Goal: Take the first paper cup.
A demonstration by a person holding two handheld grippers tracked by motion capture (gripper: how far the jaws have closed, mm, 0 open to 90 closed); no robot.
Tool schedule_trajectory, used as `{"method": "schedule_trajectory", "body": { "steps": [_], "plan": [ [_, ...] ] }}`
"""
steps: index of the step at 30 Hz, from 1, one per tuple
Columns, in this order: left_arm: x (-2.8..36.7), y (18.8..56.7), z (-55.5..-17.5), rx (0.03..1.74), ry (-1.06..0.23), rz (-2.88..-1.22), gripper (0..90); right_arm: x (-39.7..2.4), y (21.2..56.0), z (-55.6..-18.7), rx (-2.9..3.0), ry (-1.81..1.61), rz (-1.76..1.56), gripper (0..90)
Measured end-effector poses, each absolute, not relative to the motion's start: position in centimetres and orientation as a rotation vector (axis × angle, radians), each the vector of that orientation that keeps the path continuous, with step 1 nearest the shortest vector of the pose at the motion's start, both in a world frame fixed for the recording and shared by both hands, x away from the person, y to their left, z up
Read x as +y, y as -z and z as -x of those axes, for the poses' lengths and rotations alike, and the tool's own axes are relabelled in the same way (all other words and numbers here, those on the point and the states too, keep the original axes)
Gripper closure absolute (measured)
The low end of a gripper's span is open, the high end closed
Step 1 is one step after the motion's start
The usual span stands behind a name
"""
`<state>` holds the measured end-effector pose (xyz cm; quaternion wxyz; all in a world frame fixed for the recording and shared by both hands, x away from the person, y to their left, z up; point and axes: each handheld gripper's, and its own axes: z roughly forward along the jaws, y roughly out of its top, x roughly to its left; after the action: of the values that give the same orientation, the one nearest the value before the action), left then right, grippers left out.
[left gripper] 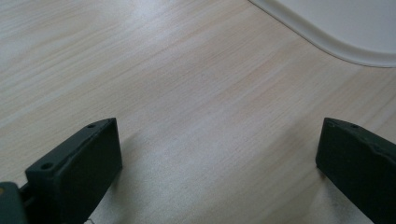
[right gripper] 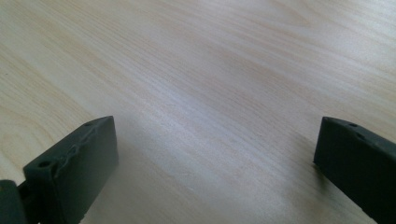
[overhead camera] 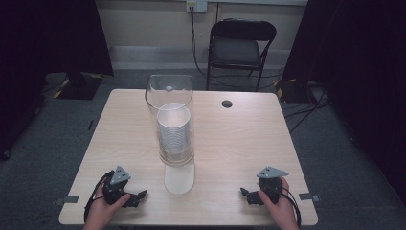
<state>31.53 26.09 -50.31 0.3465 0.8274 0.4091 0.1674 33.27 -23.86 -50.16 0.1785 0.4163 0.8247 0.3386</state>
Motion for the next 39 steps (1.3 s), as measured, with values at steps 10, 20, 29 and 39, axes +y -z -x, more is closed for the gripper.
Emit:
{"method": "schedule_trajectory", "body": {
  "steps": [10, 20, 29, 39],
  "plan": [
    [26.0, 50.3, -31.2, 1.076, -0.439, -2.139, 0.1, -23.9, 50.2, -33.3, 2.333, -0.957, -1.177, 0.0],
    [25.3, 49.8, -30.6, 1.036, -0.385, -2.107, 16.1, -23.9, 50.2, -33.3, 2.333, -0.957, -1.178, 0.0],
    [23.3, 47.7, -30.0, 0.959, -0.352, -2.029, 15.9, -23.9, 50.2, -33.3, 2.333, -0.957, -1.178, 0.0],
    [20.1, 45.2, -30.1, 0.841, -0.293, -1.965, 16.0, -23.9, 50.2, -33.3, 2.333, -0.957, -1.178, 0.0]
  ]
}}
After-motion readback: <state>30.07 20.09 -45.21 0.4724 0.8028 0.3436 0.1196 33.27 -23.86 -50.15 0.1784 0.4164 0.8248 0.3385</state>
